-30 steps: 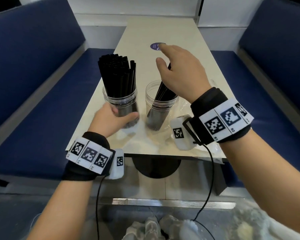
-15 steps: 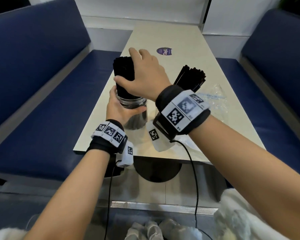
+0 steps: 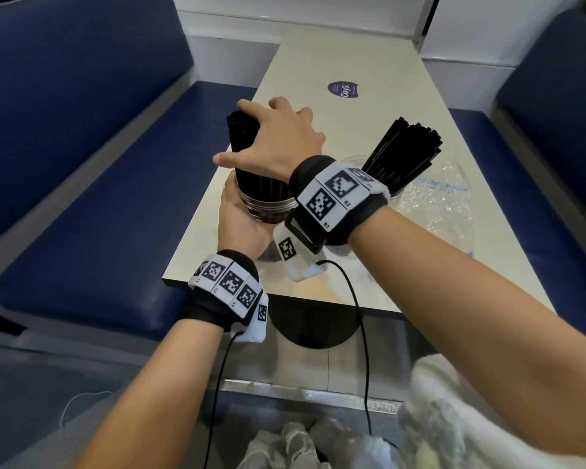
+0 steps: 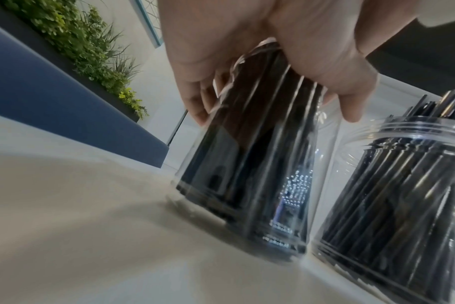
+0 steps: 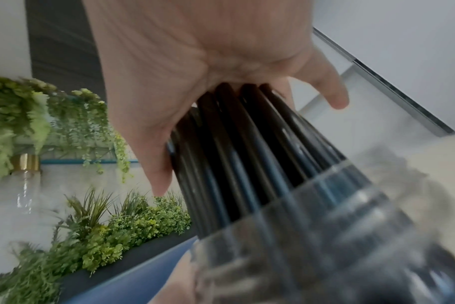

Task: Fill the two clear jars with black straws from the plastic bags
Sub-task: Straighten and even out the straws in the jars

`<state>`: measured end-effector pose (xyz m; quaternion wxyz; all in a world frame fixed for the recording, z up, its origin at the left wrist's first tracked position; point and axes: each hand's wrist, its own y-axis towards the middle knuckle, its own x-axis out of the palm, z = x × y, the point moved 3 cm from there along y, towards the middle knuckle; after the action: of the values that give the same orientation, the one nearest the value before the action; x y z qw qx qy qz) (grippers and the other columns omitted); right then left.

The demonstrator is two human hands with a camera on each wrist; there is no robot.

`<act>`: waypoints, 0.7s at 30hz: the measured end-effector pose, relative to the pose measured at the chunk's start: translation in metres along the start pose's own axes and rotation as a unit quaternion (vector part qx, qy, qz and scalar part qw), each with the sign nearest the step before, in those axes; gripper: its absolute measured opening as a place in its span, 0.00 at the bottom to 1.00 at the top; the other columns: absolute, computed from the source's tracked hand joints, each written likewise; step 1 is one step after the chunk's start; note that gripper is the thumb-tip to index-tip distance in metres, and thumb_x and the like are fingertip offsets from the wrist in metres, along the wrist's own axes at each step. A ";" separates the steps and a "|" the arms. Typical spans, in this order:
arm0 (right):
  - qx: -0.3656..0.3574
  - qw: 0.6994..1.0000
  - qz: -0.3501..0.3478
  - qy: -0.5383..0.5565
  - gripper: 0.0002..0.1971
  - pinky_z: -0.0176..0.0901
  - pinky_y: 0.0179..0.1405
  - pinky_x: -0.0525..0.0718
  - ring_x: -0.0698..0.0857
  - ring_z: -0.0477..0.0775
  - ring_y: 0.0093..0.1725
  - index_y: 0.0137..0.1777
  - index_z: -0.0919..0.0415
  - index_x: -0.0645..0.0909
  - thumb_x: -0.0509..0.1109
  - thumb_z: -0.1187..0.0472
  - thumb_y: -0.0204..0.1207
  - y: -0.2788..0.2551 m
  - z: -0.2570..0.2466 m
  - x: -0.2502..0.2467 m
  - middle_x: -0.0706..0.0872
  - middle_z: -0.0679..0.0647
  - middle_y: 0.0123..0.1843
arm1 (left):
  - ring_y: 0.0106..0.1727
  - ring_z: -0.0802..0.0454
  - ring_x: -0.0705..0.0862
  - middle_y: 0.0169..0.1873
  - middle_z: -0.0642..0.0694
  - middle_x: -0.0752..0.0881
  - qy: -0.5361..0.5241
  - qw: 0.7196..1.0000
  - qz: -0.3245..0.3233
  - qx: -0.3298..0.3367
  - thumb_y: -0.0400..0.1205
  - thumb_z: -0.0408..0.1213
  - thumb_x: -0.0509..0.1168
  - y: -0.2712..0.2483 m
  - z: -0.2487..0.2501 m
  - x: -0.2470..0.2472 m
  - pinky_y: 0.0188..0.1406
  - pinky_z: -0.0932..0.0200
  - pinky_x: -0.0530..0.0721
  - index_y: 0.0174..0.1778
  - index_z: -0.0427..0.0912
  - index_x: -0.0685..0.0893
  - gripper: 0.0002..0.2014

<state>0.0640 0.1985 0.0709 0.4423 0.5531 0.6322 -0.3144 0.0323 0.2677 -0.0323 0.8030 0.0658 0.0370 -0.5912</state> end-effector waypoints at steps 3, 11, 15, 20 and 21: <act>-0.023 0.998 -0.019 -0.048 0.38 0.68 0.66 0.71 0.65 0.65 0.73 0.75 0.36 0.61 0.68 0.33 0.63 0.006 -0.005 -0.001 0.68 0.52 0.74 | 0.63 0.48 0.82 0.67 0.38 0.80 0.117 0.991 0.015 0.056 0.68 0.29 0.71 0.003 -0.011 -0.005 0.63 0.55 0.82 0.74 0.38 0.70 0.36; -0.015 0.997 0.044 0.060 0.22 0.49 0.51 0.78 0.74 0.61 0.62 0.62 0.41 0.75 0.69 0.45 0.66 0.005 -0.002 -0.005 0.76 0.51 0.59 | 0.72 0.50 0.73 0.71 0.47 0.73 0.068 0.996 -0.016 0.048 0.61 0.44 0.79 -0.003 -0.008 -0.005 0.73 0.46 0.73 0.77 0.47 0.62 0.49; 0.022 0.982 0.098 0.162 0.18 0.52 0.60 0.76 0.73 0.64 0.64 0.61 0.45 0.76 0.66 0.49 0.70 -0.001 0.001 -0.011 0.76 0.52 0.62 | 0.71 0.51 0.73 0.71 0.47 0.72 0.062 0.997 -0.021 0.040 0.55 0.53 0.76 -0.005 -0.005 -0.005 0.72 0.52 0.72 0.77 0.47 0.62 0.53; 0.041 0.991 0.057 0.112 0.20 0.60 0.62 0.74 0.69 0.65 0.67 0.65 0.46 0.73 0.66 0.47 0.72 -0.012 0.006 -0.009 0.73 0.53 0.67 | 0.71 0.50 0.74 0.69 0.49 0.75 0.067 0.996 -0.020 0.052 0.57 0.48 0.81 -0.007 -0.005 -0.006 0.71 0.46 0.75 0.73 0.49 0.64 0.49; 0.041 0.994 0.045 0.092 0.22 0.63 0.63 0.74 0.68 0.65 0.68 0.66 0.45 0.73 0.67 0.46 0.71 -0.014 0.006 -0.009 0.73 0.52 0.68 | 0.71 0.50 0.74 0.69 0.49 0.74 0.075 0.996 -0.017 0.052 0.58 0.46 0.81 -0.006 -0.005 -0.006 0.72 0.45 0.74 0.73 0.49 0.63 0.49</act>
<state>0.0518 0.1866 0.0748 0.3729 0.6254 0.6313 -0.2669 0.0251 0.2724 -0.0370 0.7836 0.1509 0.0677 -0.5988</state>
